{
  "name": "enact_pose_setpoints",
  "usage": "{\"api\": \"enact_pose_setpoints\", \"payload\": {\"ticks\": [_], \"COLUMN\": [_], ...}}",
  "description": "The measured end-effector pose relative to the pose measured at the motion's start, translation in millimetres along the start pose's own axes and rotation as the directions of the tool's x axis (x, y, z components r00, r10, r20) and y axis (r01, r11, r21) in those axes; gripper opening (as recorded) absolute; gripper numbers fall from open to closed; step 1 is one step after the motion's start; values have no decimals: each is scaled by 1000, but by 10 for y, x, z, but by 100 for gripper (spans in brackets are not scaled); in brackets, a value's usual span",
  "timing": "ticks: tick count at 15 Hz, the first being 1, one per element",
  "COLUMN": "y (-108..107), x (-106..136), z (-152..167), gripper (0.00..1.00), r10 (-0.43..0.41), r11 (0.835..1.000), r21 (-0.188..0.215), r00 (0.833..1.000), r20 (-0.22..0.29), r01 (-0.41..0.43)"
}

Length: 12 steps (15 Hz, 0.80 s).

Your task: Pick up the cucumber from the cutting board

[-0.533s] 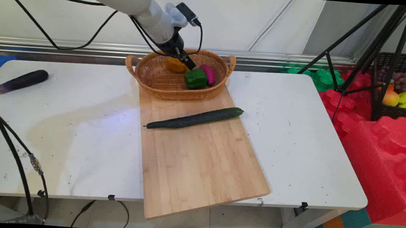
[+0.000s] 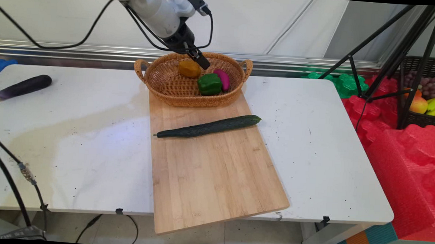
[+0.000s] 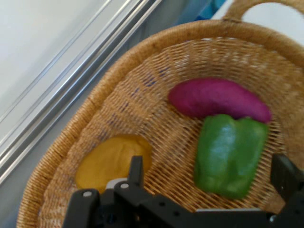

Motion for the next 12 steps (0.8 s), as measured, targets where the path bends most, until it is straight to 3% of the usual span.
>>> {"api": "enact_pose_setpoints", "payload": {"ticks": [5,12], "y": [157,709], "x": [-76,-188], "z": [-378,-850], "gripper": [100,100], "r10": [31,71], "r11": [997,972], "r21": [-70,-223], "r00": [999,997], "r20": [-15,-6], "r01": [-32,-71]}}
